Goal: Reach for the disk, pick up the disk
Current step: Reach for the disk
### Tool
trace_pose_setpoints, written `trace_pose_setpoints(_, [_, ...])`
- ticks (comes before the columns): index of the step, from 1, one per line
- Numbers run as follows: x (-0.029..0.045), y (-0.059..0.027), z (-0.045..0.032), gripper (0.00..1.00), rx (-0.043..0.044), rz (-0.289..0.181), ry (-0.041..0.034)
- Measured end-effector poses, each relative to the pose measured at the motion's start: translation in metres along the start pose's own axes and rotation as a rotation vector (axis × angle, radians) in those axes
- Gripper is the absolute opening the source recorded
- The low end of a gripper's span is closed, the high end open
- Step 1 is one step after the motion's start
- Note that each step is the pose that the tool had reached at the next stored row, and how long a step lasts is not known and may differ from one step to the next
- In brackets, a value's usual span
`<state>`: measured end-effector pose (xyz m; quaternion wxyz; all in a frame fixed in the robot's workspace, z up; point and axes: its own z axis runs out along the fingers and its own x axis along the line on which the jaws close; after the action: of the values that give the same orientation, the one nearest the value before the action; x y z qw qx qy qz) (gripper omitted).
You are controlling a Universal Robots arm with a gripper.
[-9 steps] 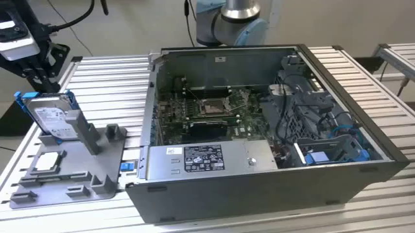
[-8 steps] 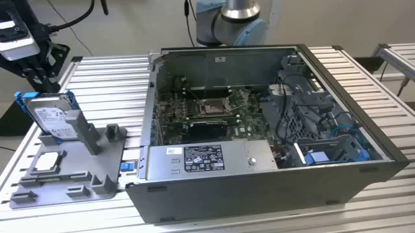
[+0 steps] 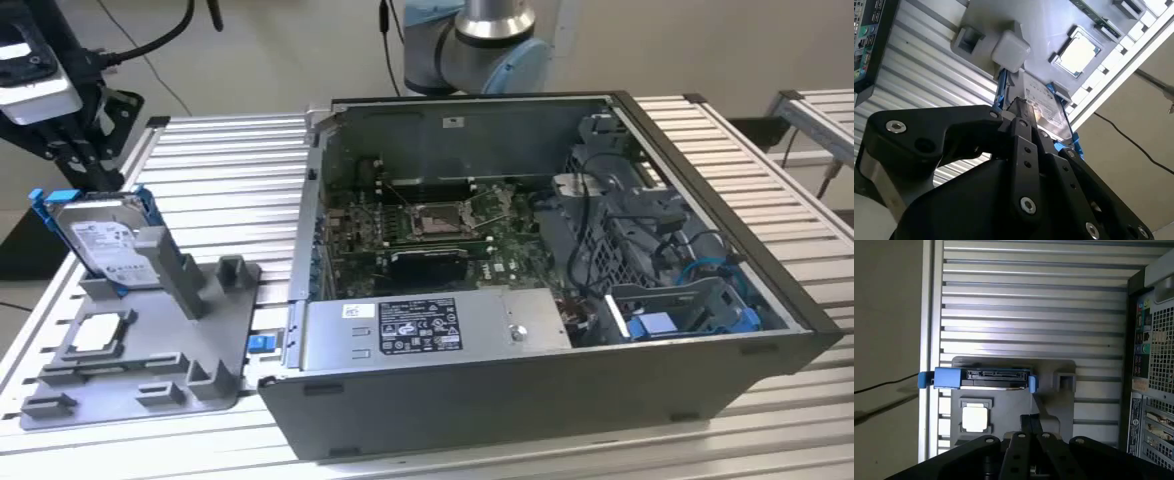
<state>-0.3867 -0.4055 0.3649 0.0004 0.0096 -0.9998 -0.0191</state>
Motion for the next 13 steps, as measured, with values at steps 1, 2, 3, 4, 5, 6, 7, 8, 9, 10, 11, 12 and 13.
trace_pose_setpoints(1, [0.0000, 0.0000, 0.0000, 0.00, 0.0000, 0.000, 0.0000])
trace_pose_setpoints(2, [0.0000, 0.0000, 0.0000, 0.00, 0.0000, 0.000, 0.0000])
trace_pose_setpoints(3, [0.0000, 0.0002, 0.0000, 0.00, 0.0000, 0.000, 0.0000])
trace_pose_setpoints(4, [0.0000, 0.0008, -0.0001, 0.00, 0.0001, 0.000, 0.0002])
trace_pose_setpoints(5, [0.0000, 0.0017, 0.0000, 0.00, 0.0001, 0.000, 0.0001])
trace_pose_setpoints(6, [0.0000, 0.0028, 0.0001, 0.00, 0.0001, 0.000, 0.0000])
trace_pose_setpoints(7, [-0.0001, 0.0042, 0.0001, 0.00, 0.0000, 0.000, 0.0001])
trace_pose_setpoints(8, [-0.0001, 0.0062, 0.0003, 0.00, 0.0000, 0.000, 0.0001])
trace_pose_setpoints(9, [-0.0002, 0.0093, 0.0004, 0.00, 0.0001, 0.000, 0.0001])
trace_pose_setpoints(10, [-0.0002, 0.0122, 0.0006, 0.00, 0.0001, 0.000, 0.0000])
trace_pose_setpoints(11, [-0.0003, 0.0156, 0.0008, 0.00, 0.0000, 0.000, -0.0001])
trace_pose_setpoints(12, [-0.0003, 0.0187, 0.0009, 0.00, 0.0000, 0.000, 0.0000])
trace_pose_setpoints(13, [-0.0003, 0.0211, 0.0011, 0.00, 0.0001, 0.000, 0.0001])
